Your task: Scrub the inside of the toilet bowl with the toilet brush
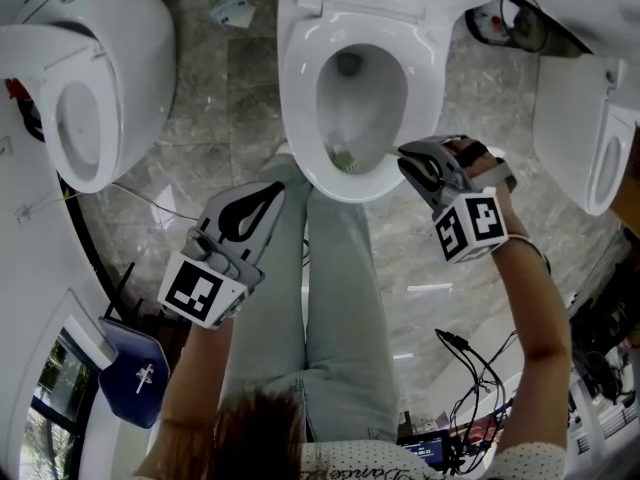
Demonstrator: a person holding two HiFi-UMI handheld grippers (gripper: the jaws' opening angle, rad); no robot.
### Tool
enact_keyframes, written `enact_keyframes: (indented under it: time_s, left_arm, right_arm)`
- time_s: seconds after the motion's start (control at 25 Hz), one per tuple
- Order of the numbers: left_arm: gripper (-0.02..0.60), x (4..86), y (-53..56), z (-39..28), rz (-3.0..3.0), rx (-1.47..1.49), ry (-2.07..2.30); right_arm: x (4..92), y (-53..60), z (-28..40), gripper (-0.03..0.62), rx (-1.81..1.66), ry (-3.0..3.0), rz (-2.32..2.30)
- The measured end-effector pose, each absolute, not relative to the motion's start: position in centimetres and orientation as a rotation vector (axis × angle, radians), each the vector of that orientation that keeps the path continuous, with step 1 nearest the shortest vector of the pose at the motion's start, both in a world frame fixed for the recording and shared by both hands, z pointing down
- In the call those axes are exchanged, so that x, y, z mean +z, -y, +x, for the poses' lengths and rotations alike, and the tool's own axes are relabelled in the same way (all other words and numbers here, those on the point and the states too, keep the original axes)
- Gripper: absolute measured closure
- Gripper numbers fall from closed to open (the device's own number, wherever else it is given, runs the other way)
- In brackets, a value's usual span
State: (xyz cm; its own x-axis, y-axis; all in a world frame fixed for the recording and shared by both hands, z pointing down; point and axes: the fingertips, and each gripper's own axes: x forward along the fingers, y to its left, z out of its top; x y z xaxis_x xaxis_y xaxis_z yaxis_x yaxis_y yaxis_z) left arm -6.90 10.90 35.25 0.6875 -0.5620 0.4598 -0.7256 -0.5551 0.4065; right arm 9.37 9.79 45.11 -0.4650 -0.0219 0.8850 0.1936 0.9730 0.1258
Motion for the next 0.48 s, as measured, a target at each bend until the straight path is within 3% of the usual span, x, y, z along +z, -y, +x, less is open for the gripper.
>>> enact_keyframes:
  time_s: [0.48]
  left_arm:
    - [0.578,34.9,-11.3,-7.9,2.3,0.367,1.005]
  right_arm:
    - [45.7,-8.6,10.0,0.517,-0.678,1.796,-0.463]
